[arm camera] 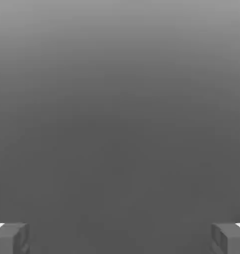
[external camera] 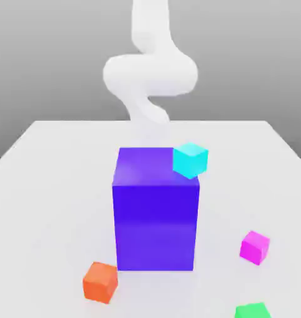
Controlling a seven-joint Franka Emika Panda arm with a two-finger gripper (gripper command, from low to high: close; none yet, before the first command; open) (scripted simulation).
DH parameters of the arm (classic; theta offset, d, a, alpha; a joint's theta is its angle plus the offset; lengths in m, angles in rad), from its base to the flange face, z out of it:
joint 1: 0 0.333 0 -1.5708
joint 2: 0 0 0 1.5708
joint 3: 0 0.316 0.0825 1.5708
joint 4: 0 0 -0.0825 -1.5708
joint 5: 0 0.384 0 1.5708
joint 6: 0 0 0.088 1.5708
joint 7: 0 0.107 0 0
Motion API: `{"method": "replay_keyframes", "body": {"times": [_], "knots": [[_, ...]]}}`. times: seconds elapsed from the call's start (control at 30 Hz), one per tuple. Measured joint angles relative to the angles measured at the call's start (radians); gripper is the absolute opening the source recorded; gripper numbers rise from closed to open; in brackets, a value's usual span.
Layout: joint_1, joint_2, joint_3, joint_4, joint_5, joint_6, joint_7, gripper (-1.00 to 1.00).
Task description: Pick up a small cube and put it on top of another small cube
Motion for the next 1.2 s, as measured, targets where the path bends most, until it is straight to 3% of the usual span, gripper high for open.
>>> {"method": "replay_keyframes", "body": {"times": [0.43, 0.7, 0.93, 0.97, 1.2], "knots": [[0.183, 0.476, 0.139, -0.207, 0.0, 0.269, -0.13, 0.0], [0.303, 0.769, 0.22, -0.333, -0.071, 0.431, -0.158, 0.0], [0.412, 1.025, 0.105, -0.317, -0.219, 0.615, -0.063, 0.0], [0.427, 1.049, 0.087, -0.312, -0.229, 0.635, -0.055, -1.0], [0.424, 1.049, 0.089, -0.312, -0.236, 0.635, -0.05, -1.0]]}}
